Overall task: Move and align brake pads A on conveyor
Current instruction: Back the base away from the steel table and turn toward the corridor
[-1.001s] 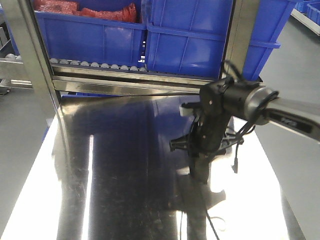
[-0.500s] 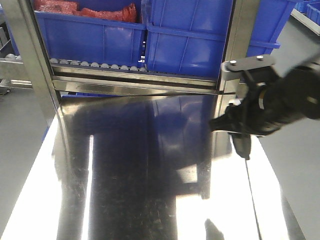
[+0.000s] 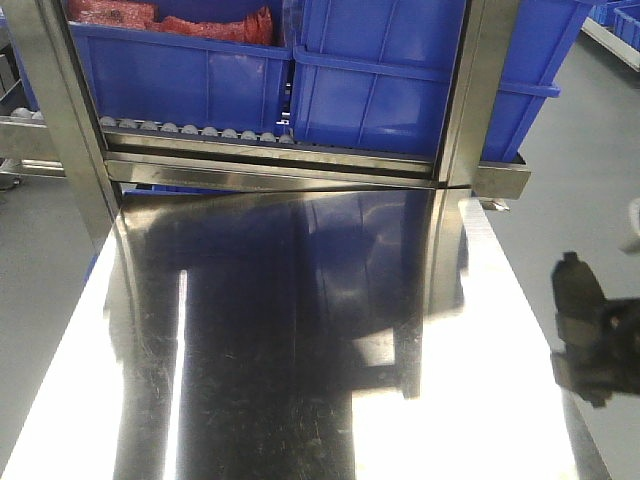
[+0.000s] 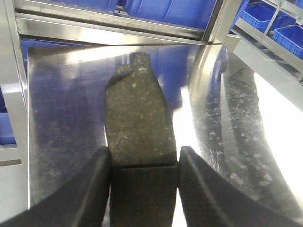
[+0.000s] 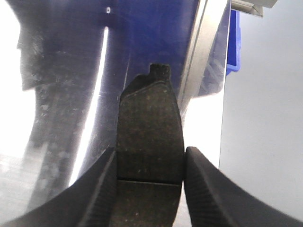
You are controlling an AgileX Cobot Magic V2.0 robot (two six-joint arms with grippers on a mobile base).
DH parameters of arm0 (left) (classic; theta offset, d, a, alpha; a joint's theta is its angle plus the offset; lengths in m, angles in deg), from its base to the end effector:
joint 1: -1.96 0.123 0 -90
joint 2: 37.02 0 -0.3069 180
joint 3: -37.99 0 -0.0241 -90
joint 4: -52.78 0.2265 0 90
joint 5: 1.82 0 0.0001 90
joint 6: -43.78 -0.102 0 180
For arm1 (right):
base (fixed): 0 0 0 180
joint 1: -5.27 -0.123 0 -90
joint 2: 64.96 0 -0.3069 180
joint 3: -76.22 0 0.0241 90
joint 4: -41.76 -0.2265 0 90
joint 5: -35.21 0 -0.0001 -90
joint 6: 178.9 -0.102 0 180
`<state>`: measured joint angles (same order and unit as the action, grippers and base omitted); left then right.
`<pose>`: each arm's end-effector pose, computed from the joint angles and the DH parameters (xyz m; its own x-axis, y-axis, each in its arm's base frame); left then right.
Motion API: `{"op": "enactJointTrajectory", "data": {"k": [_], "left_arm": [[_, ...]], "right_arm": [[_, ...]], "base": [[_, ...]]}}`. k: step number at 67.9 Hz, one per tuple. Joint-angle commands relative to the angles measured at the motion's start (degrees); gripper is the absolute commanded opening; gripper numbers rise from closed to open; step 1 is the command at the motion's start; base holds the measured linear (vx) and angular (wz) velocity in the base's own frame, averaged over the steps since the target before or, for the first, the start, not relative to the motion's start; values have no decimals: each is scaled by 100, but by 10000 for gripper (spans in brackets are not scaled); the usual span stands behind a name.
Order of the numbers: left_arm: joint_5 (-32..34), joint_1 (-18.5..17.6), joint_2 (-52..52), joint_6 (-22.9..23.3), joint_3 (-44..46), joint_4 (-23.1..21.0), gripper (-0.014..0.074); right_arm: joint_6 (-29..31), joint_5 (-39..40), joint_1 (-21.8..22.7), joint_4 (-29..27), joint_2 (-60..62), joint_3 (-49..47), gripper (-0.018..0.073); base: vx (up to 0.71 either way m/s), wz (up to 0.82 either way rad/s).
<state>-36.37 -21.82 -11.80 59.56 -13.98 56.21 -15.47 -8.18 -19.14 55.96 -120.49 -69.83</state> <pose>0.0312 -0.0100 0.2897 -0.4135 -0.0626 -0.9083 0.2888 0.9371 -0.1961 0.1230 0.0369 0.3348 -0.6370 -0.1731 -0.7511 -0.2263 0.9735 -0.0324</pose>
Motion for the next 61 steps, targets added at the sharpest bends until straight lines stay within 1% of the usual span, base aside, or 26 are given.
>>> {"op": "enactJointTrajectory", "data": {"k": [1, 7, 16, 29, 41, 48, 61], "left_arm": [[508, -14, 46, 1, 168, -13, -6], [508, -14, 46, 1, 168, -13, -6], [508, -14, 46, 1, 168, -13, -6], [508, -14, 46, 1, 168, -13, -6], [508, -14, 46, 1, 168, -13, -6], [508, -14, 46, 1, 168, -13, -6], [508, -14, 46, 1, 168, -13, -6]], "right_arm": [[34, 663, 42, 96, 589, 197, -4], [34, 825, 42, 90, 1149, 535, -4], [72, 901, 37, -90, 1877, 924, -4], [256, 969, 37, -76, 2734, 1211, -4], [339, 940, 37, -30, 2897, 1217, -4], [339, 912, 37, -130, 2902, 1217, -4], [339, 912, 37, -135, 2902, 1217, -4]], "base": [[0, 0], [0, 0], [0, 0], [0, 0], [0, 0], [0, 0], [0, 0]]}}
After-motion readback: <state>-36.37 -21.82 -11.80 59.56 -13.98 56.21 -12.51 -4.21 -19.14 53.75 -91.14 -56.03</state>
